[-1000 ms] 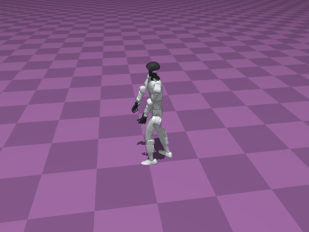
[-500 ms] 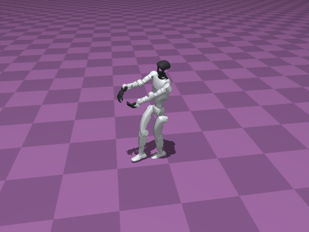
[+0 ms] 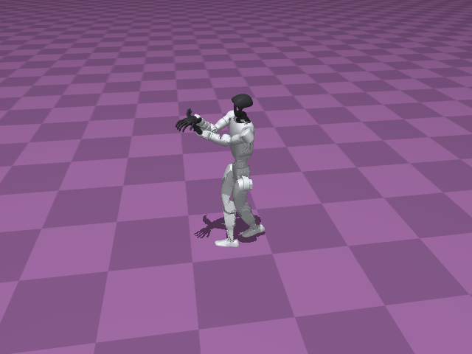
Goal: Dance
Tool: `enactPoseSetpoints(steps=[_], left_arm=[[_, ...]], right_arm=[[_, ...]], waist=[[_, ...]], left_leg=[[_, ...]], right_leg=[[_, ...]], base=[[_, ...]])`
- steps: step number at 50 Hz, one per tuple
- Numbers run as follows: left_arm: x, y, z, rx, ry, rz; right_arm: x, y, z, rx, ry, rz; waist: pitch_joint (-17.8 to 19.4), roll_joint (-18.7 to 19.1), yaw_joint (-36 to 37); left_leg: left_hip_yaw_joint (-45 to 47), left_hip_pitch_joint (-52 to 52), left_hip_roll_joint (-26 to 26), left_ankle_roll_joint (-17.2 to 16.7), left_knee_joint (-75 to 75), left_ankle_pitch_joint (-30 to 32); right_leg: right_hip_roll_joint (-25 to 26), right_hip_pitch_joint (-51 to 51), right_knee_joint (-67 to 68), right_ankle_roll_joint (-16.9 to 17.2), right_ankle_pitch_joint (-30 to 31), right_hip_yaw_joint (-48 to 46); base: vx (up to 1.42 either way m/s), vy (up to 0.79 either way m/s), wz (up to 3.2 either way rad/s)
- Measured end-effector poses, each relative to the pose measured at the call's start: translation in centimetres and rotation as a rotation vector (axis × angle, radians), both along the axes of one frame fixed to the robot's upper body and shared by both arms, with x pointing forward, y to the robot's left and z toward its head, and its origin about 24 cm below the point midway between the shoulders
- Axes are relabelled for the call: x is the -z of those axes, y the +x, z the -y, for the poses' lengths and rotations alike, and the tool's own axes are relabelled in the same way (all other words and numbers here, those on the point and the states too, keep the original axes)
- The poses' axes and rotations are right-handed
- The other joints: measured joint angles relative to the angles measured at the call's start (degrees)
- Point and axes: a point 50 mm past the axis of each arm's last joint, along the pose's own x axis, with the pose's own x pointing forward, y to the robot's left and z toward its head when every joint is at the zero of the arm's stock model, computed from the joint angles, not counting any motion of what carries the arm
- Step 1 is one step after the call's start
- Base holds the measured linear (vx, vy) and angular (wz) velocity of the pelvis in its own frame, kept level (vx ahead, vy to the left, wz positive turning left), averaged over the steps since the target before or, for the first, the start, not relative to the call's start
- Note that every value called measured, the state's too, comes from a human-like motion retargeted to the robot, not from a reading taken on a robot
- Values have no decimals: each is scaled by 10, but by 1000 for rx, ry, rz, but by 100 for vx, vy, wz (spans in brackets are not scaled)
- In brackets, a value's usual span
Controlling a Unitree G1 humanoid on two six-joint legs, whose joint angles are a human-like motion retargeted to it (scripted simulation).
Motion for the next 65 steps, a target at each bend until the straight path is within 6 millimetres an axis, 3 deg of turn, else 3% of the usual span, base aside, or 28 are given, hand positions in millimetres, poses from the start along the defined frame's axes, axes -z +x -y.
enactPoseSetpoints(steps=[7,12,15,20,25,27,32,36,42,45,48,52,57,61,65], left_arm=[[44,-1,-9,-18,-22,-18],[92,8,-29,-137,142,-50],[128,5,-37,-124,257,-123],[185,-3,-56,-113,373,-290],[224,-17,-67,-110,473,-418],[233,-19,-75,-122,490,-444],[249,-24,-95,-57,636,-369],[272,-36,-113,-10,777,-372],[313,-62,-148,-49,873,-593],[330,-71,-180,-170,958,-686],[345,-84,-220,-287,1055,-769],[362,-112,-279,-354,1184,-905],[365,-147,-353,-462,1339,-1061],[355,-176,-411,-576,1449,-1178],[337,-198,-459,-712,1527,-1252]], right_arm=[[37,-19,-42,-369,444,182],[79,-31,-54,-421,875,306],[108,-35,-53,-381,1104,274],[147,-39,-47,-342,1298,177],[171,-34,-35,-325,1232,49],[180,-33,-34,-323,1176,-29],[205,-33,-25,-344,1081,-272],[237,-34,-11,-297,1102,-547],[307,-52,20,-240,1295,-1094],[344,-72,42,-239,1416,-1390],[376,-94,66,-188,1570,-1549],[414,-129,110,-15,1772,-1640],[450,-187,182,405,1897,-1693],[459,-243,241,808,1886,-1725],[453,-295,286,1143,1889,-1689]], waist=[[2,16,4],[6,29,-3],[5,27,2],[-4,23,-15],[4,22,-31],[2,25,-47],[-6,30,-69],[-10,32,-78],[-11,32,-71],[-11,35,-74],[-15,38,-88],[-23,37,-106],[-31,32,-119],[-34,30,-122],[-40,28,-128]], left_leg=[[-60,-23,-24,-27,11,76],[-4,-18,-24,32,-14,120],[27,-33,-21,56,-9,109],[61,-79,-1,56,39,48],[83,-102,25,56,111,-37],[86,-113,30,56,140,-63],[77,-158,29,56,212,-93],[66,-183,29,56,262,-102],[71,-193,29,56,304,-114],[76,-192,32,56,313,-118],[82,-191,38,56,318,-125],[90,-193,40,56,317,-130],[102,-199,40,56,317,-135],[112,-201,43,56,319,-140],[120,-198,45,56,309,-145]], right_leg=[[13,-6,31,12,-15,53],[26,2,38,39,-43,86],[31,7,34,61,-83,79],[28,3,63,19,-141,17],[34,-14,104,-18,-156,28],[38,-21,114,-13,-159,36],[45,-53,143,-34,-148,56],[52,-66,162,-41,-134,62],[57,-64,186,-66,-99,67],[66,-62,193,-81,-80,71],[73,-61,194,-84,-72,79],[72,-60,194,-83,-74,80],[67,-67,199,-76,-88,85],[67,-67,202,-74,-91,91],[63,-67,198,-69,-88,93]], base=[[-2,14,-124],[-7,17,-136],[-14,-5,-137],[-13,-11,-93],[-9,-8,-26],[-7,6,-3],[-8,-4,1],[-2,-4,1],[-1,3,-29],[-2,0,-43],[-2,1,-29],[-4,3,-21],[-7,3,-16],[-5,1,-25],[-4,0,-12]])
